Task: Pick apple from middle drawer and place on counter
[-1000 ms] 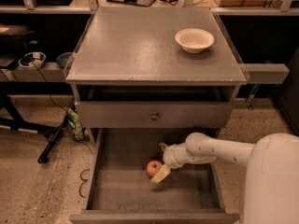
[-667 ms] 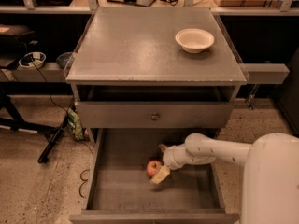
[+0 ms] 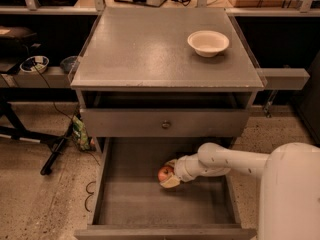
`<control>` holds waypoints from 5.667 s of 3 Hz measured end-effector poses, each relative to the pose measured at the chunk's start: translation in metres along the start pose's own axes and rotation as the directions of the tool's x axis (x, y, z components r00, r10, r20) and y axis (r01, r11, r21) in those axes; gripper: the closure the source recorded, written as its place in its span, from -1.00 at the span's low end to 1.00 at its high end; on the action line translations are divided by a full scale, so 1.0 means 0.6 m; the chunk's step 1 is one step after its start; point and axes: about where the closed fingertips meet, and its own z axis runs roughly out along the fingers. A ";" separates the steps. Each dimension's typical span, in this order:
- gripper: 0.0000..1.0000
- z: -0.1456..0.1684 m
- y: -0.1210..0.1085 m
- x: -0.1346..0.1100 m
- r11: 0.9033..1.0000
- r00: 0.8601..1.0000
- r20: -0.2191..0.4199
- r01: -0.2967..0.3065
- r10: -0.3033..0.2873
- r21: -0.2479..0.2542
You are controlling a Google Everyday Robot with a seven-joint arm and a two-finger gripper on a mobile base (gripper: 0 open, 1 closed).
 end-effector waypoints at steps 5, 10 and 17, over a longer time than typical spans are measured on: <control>1.00 -0.020 0.011 -0.027 0.999 0.999 0.035 0.031 -0.031 -0.017; 1.00 -0.179 0.082 -0.136 0.963 0.984 0.112 0.109 -0.140 0.248; 1.00 -0.435 0.078 -0.450 0.786 0.869 0.204 0.277 -0.450 0.554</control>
Offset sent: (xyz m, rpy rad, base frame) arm 0.0000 0.0000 0.0000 0.0000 0.0000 0.0000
